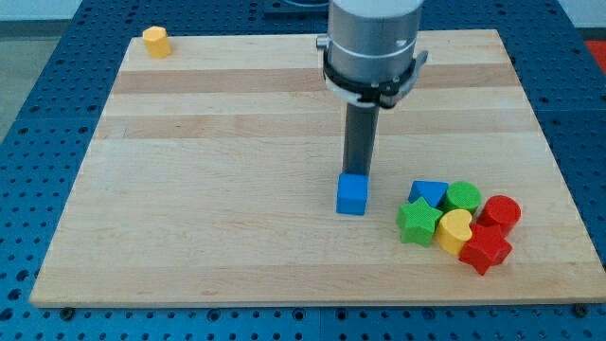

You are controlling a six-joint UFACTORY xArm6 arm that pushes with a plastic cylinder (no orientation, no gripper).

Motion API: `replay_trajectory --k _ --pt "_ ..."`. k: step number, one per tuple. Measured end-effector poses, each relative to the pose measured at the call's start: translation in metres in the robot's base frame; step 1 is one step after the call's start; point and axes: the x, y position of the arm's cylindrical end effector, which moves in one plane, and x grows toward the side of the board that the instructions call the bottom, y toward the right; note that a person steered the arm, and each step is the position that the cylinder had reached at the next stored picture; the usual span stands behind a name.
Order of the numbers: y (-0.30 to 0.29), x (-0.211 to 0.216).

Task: Push the blue cube into the group of blocks

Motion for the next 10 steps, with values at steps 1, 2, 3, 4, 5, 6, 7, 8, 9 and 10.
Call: replay_trajectory --k 1,2,3,4,5,6,7,8,9,10 --pt "-0.017 0.009" --pt "-0.071 0.009" --pt "-0.096 0.041" --pt "-0.094 0.052" --pt "-0.084 0.051" --pt "-0.034 0.051" --pt "0.017 0.050" --pt "0.030 0.048" --pt "0.025 0.048" --pt "-0.061 0.046"
